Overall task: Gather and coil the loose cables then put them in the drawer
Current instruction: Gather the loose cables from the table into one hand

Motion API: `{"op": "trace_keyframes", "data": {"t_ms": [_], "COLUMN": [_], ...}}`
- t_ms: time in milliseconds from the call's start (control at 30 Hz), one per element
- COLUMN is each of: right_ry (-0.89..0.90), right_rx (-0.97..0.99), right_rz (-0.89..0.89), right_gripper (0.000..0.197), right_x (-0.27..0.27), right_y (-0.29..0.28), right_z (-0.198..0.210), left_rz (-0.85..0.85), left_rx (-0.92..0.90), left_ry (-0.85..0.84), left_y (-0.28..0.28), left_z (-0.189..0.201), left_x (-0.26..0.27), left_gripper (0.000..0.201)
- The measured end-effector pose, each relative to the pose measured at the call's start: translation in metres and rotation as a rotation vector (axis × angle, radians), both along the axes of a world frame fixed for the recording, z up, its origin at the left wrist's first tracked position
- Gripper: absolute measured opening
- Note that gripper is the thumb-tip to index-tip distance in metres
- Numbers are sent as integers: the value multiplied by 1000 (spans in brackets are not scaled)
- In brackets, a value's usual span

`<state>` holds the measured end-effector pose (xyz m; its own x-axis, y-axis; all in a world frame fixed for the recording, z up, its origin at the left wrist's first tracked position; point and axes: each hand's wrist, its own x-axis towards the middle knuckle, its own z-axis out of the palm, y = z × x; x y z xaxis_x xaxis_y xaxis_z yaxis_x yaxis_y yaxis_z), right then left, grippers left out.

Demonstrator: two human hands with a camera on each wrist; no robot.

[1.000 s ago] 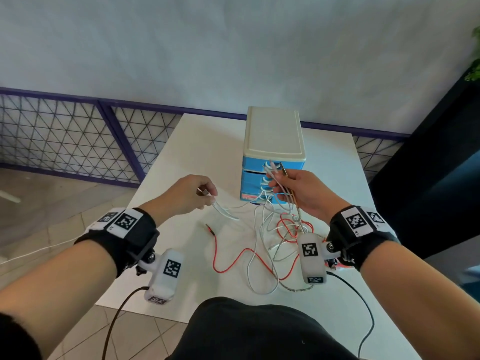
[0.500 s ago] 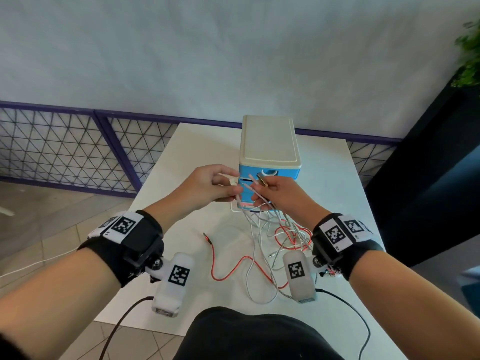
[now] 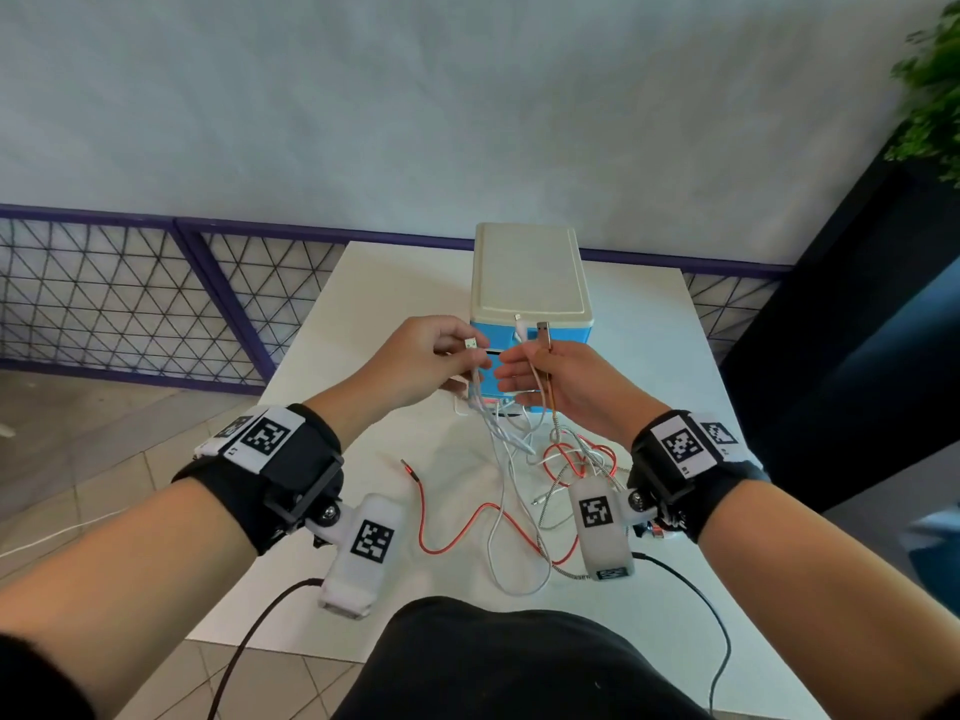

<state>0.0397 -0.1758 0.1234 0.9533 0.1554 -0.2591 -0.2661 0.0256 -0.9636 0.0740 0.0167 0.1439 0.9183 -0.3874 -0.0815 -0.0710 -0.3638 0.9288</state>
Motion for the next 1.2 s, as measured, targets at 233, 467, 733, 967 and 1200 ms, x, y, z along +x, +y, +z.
{"op": "trace_keyframes", "data": {"t_ms": [233,467,733,967,1200], "right_ry": [44,34,-27,-34,-12], "right_rx": [77,19,-27,-103,-156], "right_rz": [73,156,66,37,-18], "right_gripper": [33,37,22,24,27], "right_x": [0,3,5,5,11], "right_y": [2,7,14,11,14], "right_z": [0,-5,-5,-8,-8], "left_rz": [-47,42,57,-306,-199], "left_rx": [-50,-160,0,735,512], "left_ry": [-39,15,-165,-246,-106], "left_y": [-3,-6,-10,17,23], "left_z": [7,4,-7,-37,-47], "left_x": [0,0,4,9,16], "left_gripper": [24,18,32,65,25]}}
